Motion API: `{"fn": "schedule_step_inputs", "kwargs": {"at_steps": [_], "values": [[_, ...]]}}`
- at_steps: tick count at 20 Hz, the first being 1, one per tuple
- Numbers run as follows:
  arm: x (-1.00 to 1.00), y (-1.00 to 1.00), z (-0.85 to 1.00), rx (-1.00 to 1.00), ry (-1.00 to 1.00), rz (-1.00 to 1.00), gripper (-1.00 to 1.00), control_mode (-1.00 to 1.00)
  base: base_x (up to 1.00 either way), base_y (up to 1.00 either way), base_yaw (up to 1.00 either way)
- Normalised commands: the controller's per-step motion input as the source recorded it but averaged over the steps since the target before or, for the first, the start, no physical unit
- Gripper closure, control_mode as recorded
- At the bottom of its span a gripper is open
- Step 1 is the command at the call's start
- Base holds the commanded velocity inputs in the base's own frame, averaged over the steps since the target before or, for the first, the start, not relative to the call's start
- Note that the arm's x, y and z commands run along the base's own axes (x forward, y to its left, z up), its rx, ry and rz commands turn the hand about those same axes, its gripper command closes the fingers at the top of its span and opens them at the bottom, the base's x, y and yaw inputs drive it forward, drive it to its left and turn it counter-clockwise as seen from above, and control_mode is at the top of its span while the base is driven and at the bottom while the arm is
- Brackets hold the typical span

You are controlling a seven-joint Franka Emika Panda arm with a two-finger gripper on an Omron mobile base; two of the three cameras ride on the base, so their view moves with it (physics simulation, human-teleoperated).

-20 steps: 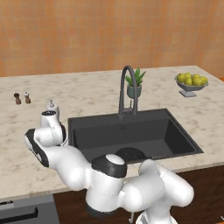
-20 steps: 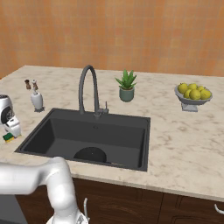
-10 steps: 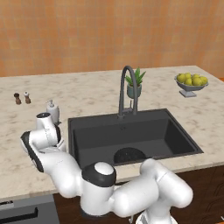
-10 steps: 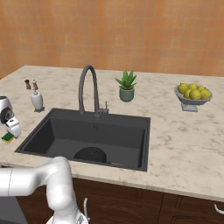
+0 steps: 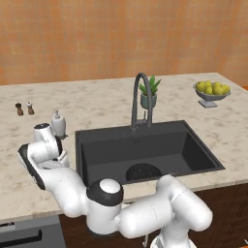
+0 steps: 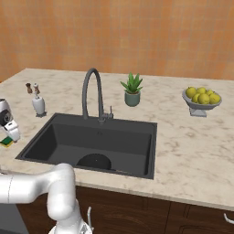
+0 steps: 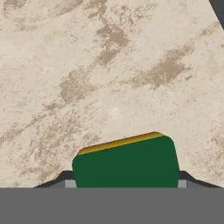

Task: Pick the pan and sponge and place them into the sink. Then turn on the water.

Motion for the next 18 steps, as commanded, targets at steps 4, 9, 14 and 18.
{"fn": "schedule_step_inputs", "kwargs": {"at_steps": [4, 9, 14, 18], "values": [[-0.59, -0.58, 0.01, 0.05, -0.14, -0.03, 1.00, -1.00, 0.00, 0.00, 0.00], [-0.45, -0.97, 0.21, 0.14, -0.10, -0.02, 1.00, -1.00, 0.00, 0.00, 0.00], [-0.03, -1.00, 0.39, 0.13, -0.09, -0.04, 1.00, -1.00, 0.00, 0.00, 0.00], [0.06, -1.00, 0.12, 0.00, -0.02, -0.11, 1.00, -1.00, 0.00, 0.00, 0.00]]}}
